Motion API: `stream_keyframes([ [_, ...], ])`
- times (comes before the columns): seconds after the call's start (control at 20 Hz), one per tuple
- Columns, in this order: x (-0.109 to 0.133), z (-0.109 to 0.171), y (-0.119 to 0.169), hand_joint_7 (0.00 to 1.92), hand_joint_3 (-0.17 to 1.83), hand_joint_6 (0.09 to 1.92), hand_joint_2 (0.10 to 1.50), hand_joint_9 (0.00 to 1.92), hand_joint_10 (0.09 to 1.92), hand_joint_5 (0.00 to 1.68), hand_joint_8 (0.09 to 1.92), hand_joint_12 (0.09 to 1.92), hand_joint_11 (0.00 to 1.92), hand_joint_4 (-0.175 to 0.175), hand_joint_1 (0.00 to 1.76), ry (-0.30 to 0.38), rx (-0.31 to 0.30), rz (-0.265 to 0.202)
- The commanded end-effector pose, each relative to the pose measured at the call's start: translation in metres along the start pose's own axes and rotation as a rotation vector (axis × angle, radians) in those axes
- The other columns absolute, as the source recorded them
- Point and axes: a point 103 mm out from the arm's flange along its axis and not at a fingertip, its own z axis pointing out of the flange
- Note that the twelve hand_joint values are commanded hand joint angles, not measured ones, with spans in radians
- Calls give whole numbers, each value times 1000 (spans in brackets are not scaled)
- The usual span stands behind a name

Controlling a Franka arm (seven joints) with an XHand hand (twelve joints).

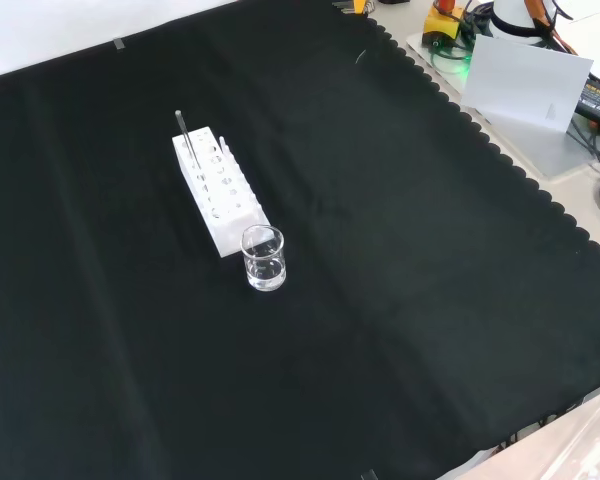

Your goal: Take the glass rod from the white test tube rack.

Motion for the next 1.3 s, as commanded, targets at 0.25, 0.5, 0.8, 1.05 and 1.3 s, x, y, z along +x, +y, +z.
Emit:
stream_keyframes([
  [0.25,0,1,0,0,358,87,830,0,605,0,255,993,0,-50,574,-14,-11,-3],
  [0.5,0,4,0,0,334,87,843,0,621,0,267,996,0,-50,575,-17,-7,-2],
  [0.8,-2,6,2,0,313,87,853,0,646,0,305,1002,0,-51,578,-15,-4,3],
  [1.05,-3,7,2,0,297,87,861,0,672,0,351,1006,0,-52,579,-18,-5,0],
  [1.3,1,10,5,0,275,87,873,0,760,0,491,1079,0,-52,580,-19,2,0],
])
